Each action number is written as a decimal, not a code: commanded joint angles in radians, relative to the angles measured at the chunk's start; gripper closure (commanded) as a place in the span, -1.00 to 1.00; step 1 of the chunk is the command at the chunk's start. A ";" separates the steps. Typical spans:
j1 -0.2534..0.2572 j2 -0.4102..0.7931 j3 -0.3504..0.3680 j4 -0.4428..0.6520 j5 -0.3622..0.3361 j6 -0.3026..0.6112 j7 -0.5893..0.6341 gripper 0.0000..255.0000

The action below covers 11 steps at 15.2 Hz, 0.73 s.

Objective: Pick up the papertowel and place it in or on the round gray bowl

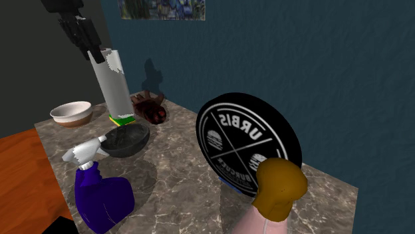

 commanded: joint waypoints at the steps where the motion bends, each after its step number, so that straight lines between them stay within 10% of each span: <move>1: 0.001 -0.003 0.000 -0.030 0.000 0.028 0.003 1.00; 11: 0.000 0.011 0.005 -0.151 -0.009 0.161 0.023 1.00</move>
